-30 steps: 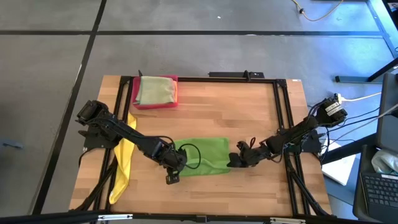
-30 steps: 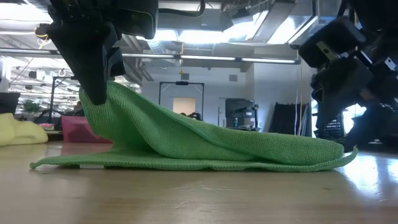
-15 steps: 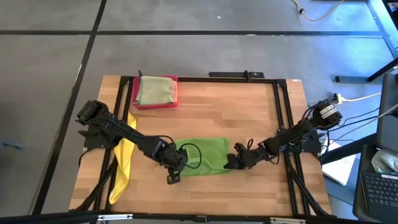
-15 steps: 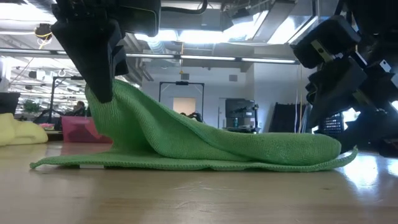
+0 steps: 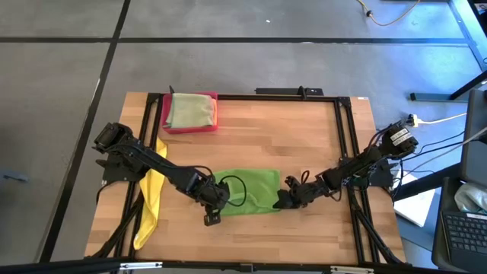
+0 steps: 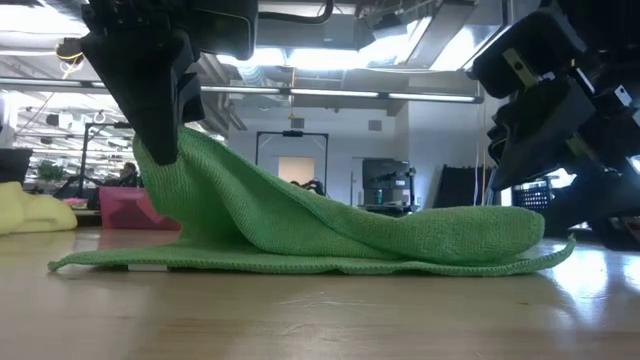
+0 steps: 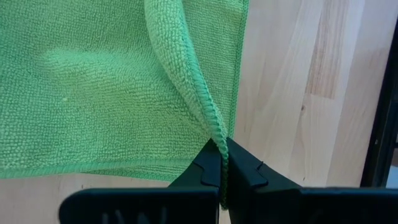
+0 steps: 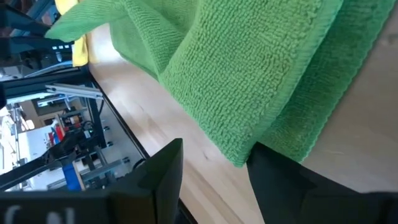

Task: Fold microfiber towels
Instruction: Fold the green microfiber towel

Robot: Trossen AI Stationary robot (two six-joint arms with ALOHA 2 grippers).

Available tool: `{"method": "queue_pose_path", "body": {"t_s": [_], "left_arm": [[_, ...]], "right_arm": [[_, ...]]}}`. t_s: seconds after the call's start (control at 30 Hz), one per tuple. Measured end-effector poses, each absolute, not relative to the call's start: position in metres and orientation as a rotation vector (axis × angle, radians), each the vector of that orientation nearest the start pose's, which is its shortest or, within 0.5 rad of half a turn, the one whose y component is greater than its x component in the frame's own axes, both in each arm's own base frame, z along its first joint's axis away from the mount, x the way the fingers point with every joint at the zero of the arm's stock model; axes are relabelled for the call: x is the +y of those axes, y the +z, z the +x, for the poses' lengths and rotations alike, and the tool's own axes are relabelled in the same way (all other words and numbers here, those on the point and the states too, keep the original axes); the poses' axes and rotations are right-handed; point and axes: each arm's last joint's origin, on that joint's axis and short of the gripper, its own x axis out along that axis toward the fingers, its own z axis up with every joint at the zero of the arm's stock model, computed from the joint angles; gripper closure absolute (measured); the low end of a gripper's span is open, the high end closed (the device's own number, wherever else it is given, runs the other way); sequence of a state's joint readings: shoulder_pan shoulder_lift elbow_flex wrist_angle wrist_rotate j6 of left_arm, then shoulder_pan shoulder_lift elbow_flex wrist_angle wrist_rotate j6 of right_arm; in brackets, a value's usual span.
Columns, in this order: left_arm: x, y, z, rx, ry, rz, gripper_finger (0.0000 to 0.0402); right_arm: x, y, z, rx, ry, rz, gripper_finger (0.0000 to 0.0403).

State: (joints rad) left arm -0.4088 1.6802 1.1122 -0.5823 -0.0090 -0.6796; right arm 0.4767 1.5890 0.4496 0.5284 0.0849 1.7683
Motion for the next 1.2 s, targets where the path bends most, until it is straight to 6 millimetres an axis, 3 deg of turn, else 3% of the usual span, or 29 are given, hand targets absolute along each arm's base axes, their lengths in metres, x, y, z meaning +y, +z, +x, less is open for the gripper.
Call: {"method": "queue_pose_path", "body": {"t_s": [0.4, 0.77, 0.93, 1.2], "left_arm": [[-0.130, 0.196, 0.300, 1.190, 0.043, -0.358, 0.0401], [-0.133, 0.196, 0.299, 1.191, 0.032, -0.347, 0.0401], [-0.136, 0.196, 0.297, 1.196, 0.020, -0.336, 0.0401], [-0.145, 0.195, 0.288, 1.238, 0.006, -0.282, 0.0401]], "right_arm": [[0.118, 0.115, 0.233, 0.766, -0.234, 1.573, 0.0255], [0.120, 0.121, 0.237, 0.718, -0.127, 1.497, 0.0394], [0.121, 0.126, 0.239, 0.692, -0.051, 1.492, 0.0380], [0.126, 0.128, 0.238, 0.808, 0.076, 1.487, 0.0396]]}}
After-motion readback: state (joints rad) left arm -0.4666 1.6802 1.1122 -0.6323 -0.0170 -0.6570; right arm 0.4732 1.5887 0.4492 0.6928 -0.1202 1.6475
